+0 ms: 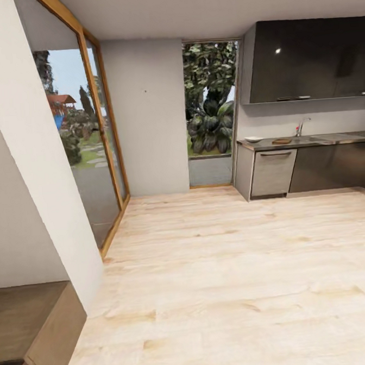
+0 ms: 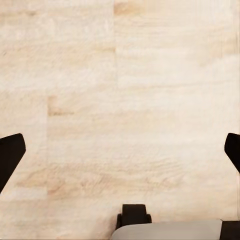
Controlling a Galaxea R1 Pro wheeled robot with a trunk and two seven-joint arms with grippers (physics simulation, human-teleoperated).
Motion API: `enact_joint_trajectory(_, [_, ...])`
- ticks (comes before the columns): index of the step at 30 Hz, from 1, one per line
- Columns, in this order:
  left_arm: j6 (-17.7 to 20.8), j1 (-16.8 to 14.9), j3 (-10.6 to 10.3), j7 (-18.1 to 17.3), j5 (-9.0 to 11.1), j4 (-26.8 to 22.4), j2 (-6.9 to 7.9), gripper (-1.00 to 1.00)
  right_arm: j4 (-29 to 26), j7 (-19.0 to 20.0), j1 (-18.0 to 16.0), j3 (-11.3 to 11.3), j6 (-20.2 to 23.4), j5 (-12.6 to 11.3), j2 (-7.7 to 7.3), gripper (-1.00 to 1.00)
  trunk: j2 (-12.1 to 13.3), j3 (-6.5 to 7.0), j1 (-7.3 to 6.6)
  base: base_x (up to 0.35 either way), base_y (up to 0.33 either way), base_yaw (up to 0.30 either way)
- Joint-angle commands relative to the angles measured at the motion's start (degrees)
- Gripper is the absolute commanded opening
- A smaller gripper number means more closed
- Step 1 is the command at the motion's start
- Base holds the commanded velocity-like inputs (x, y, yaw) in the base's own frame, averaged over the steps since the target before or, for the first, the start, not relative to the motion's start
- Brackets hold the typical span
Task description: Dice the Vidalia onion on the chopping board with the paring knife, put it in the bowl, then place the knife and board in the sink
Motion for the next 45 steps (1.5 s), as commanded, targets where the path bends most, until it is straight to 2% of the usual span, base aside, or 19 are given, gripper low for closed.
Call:
enact_joint_trajectory(1, [-0.09, 0.02, -0.03, 0.03, -0.03, -0.08, 0.01, 1.0, 0.07, -0.18, -0.04, 0.07, -0.17, 0.02, -0.01, 1.0, -0.02, -0.04, 0.03, 0.292, -0.192, -0.274])
enact_joint_trajectory(45, [-0.09, 0.02, -0.03, 0.04, -0.06, -0.08, 0.01, 1.0, 0.44, -0.18, -0.04, 0.15, -0.17, 0.02, 0.15, 1.0, -0.02, -0.03, 0.03, 0.276, -0.225, -0.268])
